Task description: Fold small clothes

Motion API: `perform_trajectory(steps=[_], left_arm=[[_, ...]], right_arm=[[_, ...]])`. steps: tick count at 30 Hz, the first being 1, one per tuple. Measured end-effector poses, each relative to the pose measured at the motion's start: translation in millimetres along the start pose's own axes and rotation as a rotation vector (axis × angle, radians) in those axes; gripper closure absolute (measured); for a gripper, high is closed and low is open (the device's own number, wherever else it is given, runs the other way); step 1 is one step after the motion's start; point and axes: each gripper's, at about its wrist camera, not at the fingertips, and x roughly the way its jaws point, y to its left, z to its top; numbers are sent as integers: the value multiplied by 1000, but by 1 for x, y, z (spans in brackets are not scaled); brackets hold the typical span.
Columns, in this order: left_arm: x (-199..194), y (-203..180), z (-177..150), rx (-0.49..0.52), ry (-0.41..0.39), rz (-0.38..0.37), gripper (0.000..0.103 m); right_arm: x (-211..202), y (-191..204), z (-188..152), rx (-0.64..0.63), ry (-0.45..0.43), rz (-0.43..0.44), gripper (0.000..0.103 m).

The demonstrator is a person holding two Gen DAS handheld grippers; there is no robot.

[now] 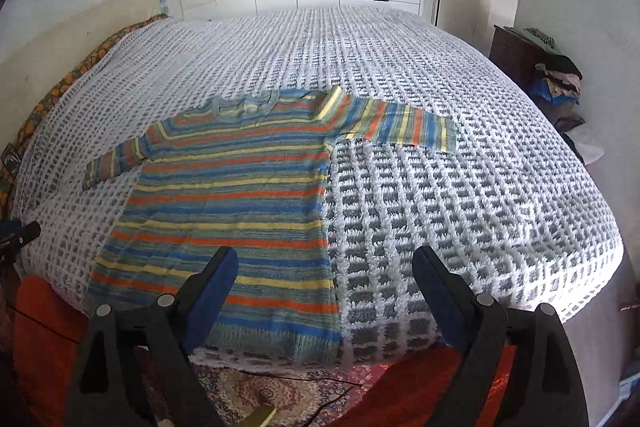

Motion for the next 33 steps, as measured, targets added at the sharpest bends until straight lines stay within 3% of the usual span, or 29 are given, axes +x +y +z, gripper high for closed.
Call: perform_trajectory(steps=[4,9,15,24,33], left_arm=[[-2,-7,-1,-43,-20,-27,8],[8,-14,-20,-17,31,-3,8],[10,-5,-27,-75,52,14,8],[5,-8,-27,-76,39,25,8],[10,-9,-35,-75,62,-6,8]], right_arm=[[-6,28,14,-73,11,-54,15],[-13,45,18,-100,-26,-94,15],[-2,49,12,-120,25,-133,15],[1,60,-7,-94,42,-52,15],[-5,93,-12,-159,13,-21,15]])
